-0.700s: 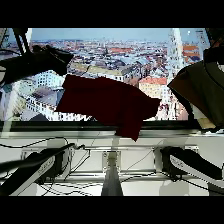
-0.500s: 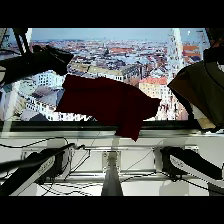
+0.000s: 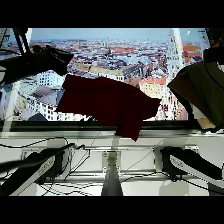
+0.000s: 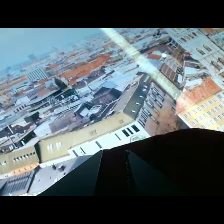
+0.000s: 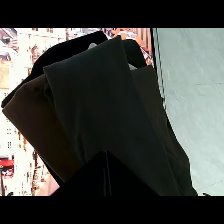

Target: Fold the clothes and pants, and hang the long-sleeved shirts on hangers.

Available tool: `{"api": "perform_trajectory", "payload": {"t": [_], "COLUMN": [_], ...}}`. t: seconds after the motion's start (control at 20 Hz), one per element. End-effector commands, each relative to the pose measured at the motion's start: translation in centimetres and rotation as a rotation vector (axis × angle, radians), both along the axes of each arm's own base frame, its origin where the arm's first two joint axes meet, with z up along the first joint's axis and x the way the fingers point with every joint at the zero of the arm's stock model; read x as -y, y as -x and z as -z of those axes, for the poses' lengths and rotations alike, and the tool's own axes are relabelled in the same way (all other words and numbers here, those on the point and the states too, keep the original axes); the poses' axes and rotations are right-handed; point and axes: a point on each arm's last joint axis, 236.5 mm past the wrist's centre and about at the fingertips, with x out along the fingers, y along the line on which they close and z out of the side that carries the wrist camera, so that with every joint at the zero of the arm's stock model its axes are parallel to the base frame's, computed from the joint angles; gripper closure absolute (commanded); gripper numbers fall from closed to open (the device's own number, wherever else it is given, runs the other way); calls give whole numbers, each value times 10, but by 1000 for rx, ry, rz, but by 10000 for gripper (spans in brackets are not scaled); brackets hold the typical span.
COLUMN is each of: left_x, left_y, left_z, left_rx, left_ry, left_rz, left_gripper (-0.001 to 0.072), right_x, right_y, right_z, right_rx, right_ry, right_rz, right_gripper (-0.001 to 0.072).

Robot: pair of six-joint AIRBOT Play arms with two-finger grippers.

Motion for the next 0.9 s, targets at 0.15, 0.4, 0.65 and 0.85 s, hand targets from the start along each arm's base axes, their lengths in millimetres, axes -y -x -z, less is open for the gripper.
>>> {"api": "perform_trajectory", "payload": {"t": [0.15, 0.4, 0.65, 0.85], "left_x": [0, 0, 0, -1], "left_y": [0, 0, 0, 0], "left_z": [0, 0, 0, 0], "left_rx": [0, 0, -9, -13], "left_ry": [0, 0, 11, 13], "left_rz": [-1, -1, -7, -11], "left_gripper": [540, 541, 541, 541], "right_x": [0, -20, -54, -72], "right_y": [0, -14, 1, 69], "right_z": [0, 5, 95, 215], "right_rx": [1, 32, -187, -448], "right_ry": [0, -82, -360, -592], "right_rz": [1, -68, -150, -105], "right_gripper": [693, 693, 694, 695]}}
